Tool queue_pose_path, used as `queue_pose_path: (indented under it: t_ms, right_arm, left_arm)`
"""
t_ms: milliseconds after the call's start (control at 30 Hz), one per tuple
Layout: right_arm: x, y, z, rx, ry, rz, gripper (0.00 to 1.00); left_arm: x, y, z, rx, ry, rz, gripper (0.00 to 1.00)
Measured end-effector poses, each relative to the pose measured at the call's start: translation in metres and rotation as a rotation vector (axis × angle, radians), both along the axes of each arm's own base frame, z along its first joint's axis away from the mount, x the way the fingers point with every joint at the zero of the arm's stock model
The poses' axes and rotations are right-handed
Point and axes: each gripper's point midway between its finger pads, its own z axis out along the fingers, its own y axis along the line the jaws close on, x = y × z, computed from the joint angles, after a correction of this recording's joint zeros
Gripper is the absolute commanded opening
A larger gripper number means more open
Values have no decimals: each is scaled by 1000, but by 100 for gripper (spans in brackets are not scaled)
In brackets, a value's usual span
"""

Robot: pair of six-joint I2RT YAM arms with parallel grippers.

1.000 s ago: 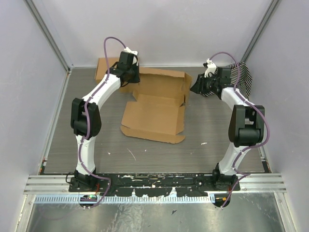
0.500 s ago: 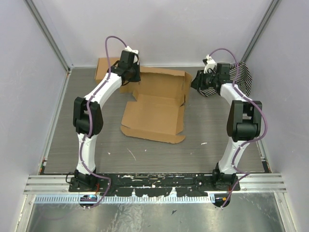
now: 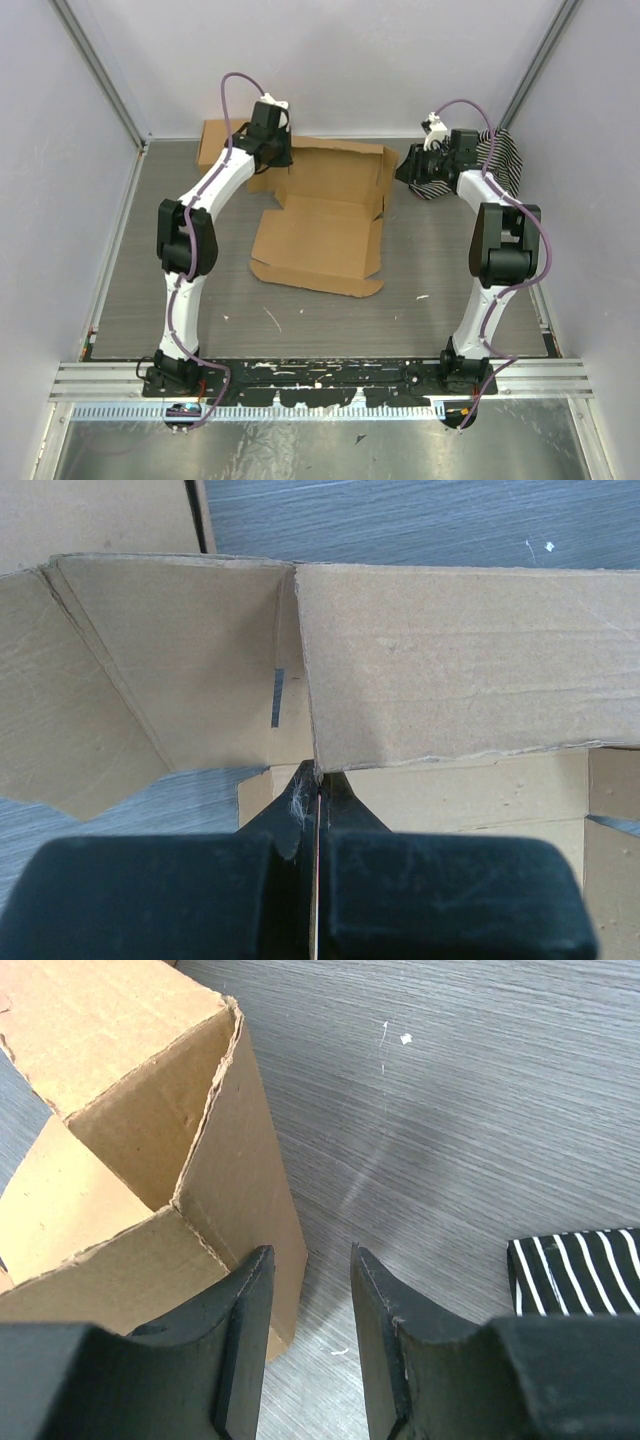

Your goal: Fold the paper box

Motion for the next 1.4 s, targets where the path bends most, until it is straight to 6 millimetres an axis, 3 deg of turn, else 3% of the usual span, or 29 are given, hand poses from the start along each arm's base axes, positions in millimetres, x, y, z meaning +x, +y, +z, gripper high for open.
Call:
queue_pose_path:
  t_ms: [233,533,800,1000,1200,1400]
  right_arm:
    - [10,-1,-14,13,24,6,42]
    - [8,3,-12,34,25,30,43]
    - [-27,10,-15,61,67,61,46]
    - [-53,14,6,59,32,67,49]
    - [-66,26,27,49,-28,83,51]
    - [-72,41,18,28,-28,94,51]
  left_arm:
    - [7,-3,1,0,-3,1,0]
    - [6,-1,1,7,5,4,0]
    - [-1,3,-3,-3,-25,11,0]
    - [-19,10,-2,-13,-55,14,0]
    - [-27,13,-2,-17,-73,9,0]
    - [-29,14,-2,-14,-83,3,0]
